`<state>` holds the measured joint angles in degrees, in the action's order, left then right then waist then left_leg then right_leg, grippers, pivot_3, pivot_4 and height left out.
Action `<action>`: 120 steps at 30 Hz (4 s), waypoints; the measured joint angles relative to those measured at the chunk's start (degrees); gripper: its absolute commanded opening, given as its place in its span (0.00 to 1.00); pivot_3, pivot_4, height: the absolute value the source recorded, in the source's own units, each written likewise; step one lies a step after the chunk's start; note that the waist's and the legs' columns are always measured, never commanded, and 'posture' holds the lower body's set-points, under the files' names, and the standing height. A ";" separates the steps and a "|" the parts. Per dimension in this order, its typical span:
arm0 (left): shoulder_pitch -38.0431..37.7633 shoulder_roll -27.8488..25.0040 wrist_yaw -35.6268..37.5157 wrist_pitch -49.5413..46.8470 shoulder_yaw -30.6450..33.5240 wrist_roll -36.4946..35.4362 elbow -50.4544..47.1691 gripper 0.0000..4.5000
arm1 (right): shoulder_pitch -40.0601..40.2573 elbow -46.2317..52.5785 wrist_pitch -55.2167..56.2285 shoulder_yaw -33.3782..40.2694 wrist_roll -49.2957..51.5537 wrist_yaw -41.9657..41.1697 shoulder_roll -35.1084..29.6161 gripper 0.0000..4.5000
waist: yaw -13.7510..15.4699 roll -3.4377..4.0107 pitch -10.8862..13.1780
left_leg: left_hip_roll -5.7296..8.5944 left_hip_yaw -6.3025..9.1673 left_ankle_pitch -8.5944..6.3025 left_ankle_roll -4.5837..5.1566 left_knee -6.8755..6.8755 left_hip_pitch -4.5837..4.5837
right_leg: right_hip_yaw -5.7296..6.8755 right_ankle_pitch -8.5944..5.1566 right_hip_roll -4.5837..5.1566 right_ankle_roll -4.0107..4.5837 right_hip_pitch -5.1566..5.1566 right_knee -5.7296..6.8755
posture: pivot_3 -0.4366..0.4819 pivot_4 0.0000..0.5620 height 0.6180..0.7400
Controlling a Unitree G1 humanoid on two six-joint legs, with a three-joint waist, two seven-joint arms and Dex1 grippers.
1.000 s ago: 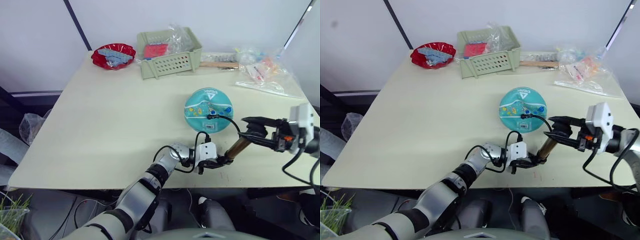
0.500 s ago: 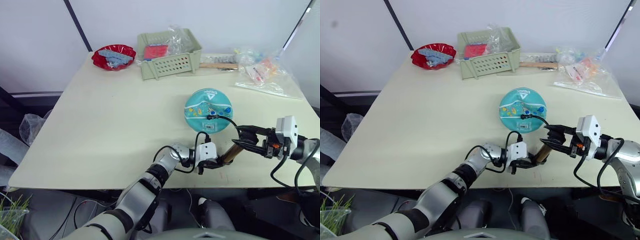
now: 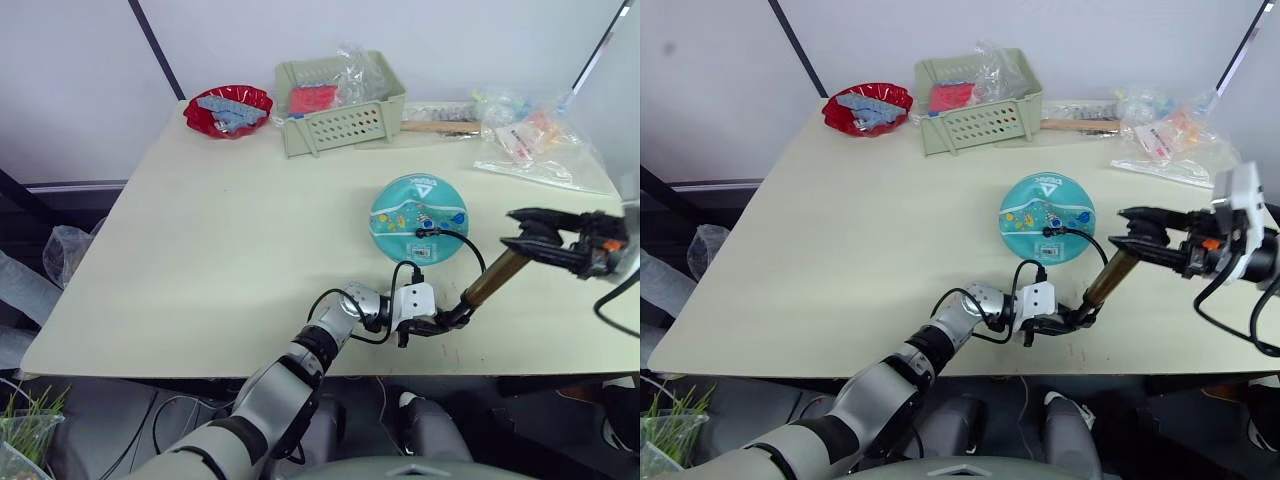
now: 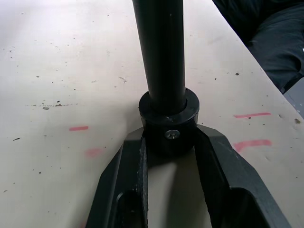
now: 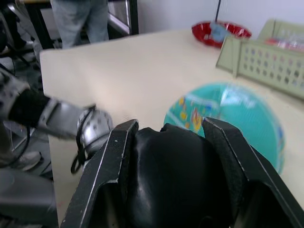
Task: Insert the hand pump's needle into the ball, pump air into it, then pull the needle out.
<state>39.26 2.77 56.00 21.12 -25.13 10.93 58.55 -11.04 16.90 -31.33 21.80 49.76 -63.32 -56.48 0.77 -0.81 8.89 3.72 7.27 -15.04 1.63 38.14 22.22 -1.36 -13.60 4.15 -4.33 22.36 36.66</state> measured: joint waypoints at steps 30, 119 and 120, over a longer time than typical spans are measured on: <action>-1.23 -0.53 -0.39 -0.03 -0.14 0.17 -0.32 0.22 | 6.91 1.58 9.51 -5.32 -8.76 -1.70 7.21 0.36 | -0.12 -0.73 -0.74 | -0.06 0.00 0.00 -0.01 0.03 0.06 | -0.01 0.01 -0.09 0.02 0.13 0.07 | 0.48 0.27 1.00; 1.04 0.06 1.26 -0.31 0.92 -0.53 1.75 0.22 | -0.19 2.42 -0.64 2.15 2.16 3.25 1.75 0.36 | -0.13 -0.16 0.03 | -0.03 -0.06 0.00 -0.01 -0.15 -0.13 | -0.04 -0.04 -0.01 0.04 -0.06 -0.06 | 0.48 0.27 1.00; 0.80 0.21 1.28 -0.50 1.15 -0.94 1.75 0.22 | -0.20 2.47 -1.26 3.13 2.57 3.25 1.38 0.36 | -0.08 -0.16 0.04 | -0.03 -0.06 0.00 -0.01 -0.15 -0.13 | -0.04 -0.04 -0.01 0.05 -0.06 -0.06 | 0.48 0.27 1.00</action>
<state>40.06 2.97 57.27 20.62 -23.98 10.00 60.30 -11.24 19.37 -32.59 24.93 52.34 -60.06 -55.09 0.68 -0.98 8.92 3.68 7.21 -15.04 1.62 37.99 22.10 -1.40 -13.64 4.13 -4.29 22.30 36.60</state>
